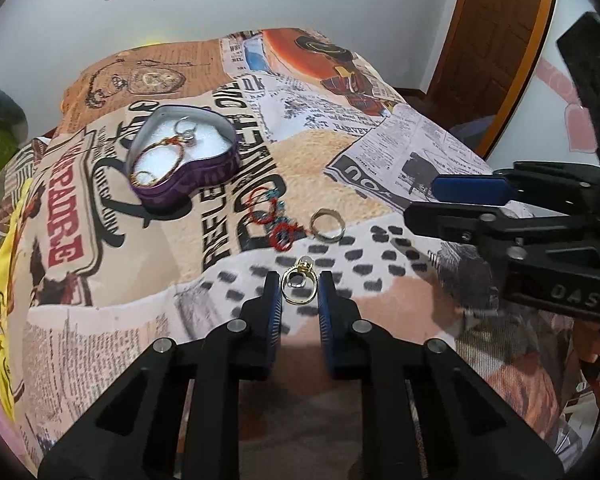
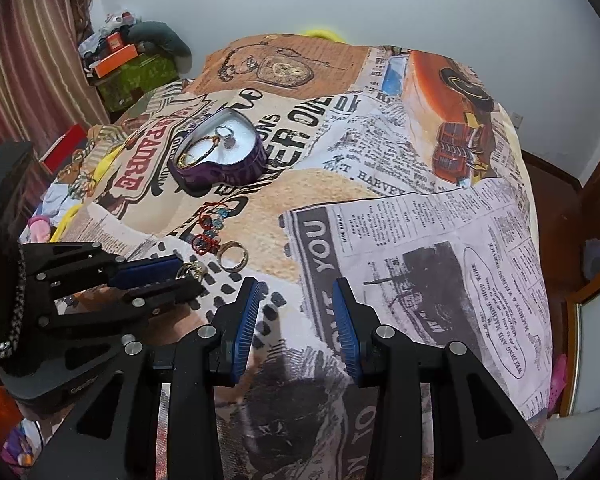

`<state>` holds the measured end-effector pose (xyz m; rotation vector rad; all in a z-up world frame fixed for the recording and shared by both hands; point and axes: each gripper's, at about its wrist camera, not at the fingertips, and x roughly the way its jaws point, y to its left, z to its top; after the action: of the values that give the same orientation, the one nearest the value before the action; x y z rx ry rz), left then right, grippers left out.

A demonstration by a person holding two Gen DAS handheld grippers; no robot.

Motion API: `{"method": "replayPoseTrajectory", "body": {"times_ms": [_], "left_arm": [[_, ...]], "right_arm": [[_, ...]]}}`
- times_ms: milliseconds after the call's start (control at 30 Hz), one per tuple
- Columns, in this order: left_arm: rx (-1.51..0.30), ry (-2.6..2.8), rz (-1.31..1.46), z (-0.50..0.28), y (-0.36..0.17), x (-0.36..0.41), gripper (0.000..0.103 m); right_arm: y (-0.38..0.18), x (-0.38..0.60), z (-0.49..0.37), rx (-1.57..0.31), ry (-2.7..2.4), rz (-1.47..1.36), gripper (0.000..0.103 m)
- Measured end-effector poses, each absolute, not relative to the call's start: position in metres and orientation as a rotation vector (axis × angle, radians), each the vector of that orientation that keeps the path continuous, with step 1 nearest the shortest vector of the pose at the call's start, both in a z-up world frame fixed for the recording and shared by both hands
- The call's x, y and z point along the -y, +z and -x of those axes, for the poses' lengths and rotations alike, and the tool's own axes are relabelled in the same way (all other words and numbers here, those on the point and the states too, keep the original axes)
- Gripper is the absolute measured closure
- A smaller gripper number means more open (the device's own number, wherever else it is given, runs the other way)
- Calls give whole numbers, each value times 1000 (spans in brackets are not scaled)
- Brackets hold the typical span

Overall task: Organize jewelry
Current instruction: 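Grasp a gold ring with the left tool while the right tool grasps a silver ring, then carry both rings to the heart tin and open both tools inside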

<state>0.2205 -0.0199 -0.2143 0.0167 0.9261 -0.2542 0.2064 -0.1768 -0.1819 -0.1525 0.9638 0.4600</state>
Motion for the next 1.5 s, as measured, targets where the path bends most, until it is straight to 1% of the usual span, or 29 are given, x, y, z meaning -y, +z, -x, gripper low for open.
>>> {"method": "replayPoseTrajectory", "body": {"times_ms": [333, 667, 733, 833, 967, 1500], "left_arm": [[-894, -210, 42, -215, -206, -14, 86], [-889, -184, 81, -217, -207, -31, 86], [-887, -179, 85, -217, -207, -33, 86], [-880, -174, 91, -216, -203, -35, 86], [-860, -166, 89, -213, -194, -37, 86], [-781, -121, 92, -217, -161, -52, 86]], "right_arm": [[-196, 148, -215, -995, 511, 196, 69], [-204, 124, -221, -994, 542, 274, 69], [-203, 123, -220, -992, 547, 279, 83], [-201, 124, -219, -990, 546, 269, 83], [-194, 125, -217, -971, 534, 264, 83], [-135, 122, -217, -828, 522, 180, 83]]}}
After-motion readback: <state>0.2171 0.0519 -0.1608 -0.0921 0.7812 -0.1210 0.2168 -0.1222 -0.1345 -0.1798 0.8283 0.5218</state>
